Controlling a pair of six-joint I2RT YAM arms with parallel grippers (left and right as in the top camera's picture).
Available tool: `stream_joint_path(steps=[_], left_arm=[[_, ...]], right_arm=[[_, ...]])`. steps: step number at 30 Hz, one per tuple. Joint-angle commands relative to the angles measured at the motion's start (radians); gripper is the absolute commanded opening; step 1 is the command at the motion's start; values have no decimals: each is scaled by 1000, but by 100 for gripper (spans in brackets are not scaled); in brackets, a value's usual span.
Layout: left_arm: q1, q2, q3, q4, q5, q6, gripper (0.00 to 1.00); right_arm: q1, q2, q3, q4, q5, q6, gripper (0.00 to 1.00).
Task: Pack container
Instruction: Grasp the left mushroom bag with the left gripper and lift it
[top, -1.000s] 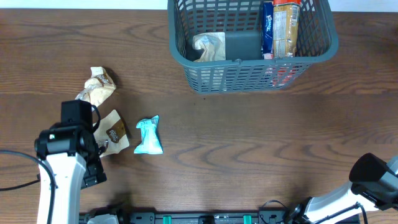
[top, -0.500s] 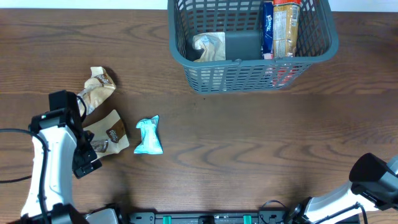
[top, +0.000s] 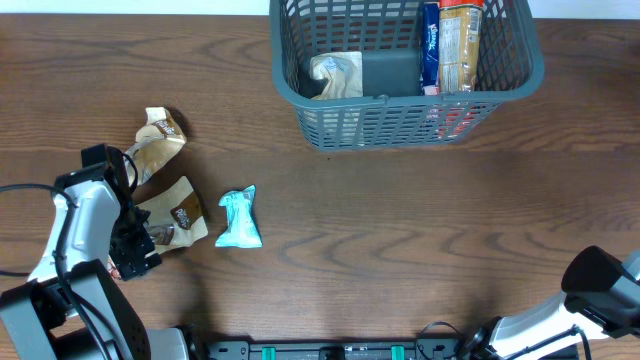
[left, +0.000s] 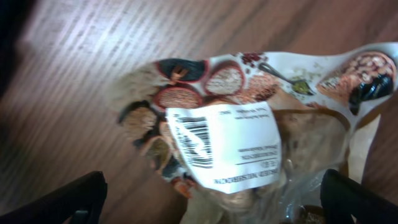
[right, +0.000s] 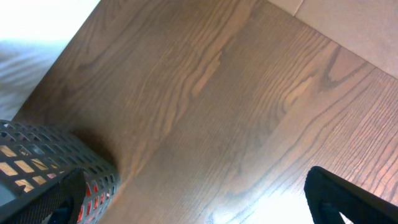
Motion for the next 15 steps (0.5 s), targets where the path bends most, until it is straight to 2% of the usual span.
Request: stream_joint_path(steps=[1, 7, 15], left_arm=[[2, 7, -13, 11, -23, 54, 99], [0, 8, -13, 91, -23, 115, 99], [-40, 19, -14, 114, -23, 99, 99]], right_arm=[[-3, 7, -3, -4, -3, 2, 99], [-3, 7, -3, -5, -3, 2, 99], [-3, 7, -3, 9, 7, 2, 99]])
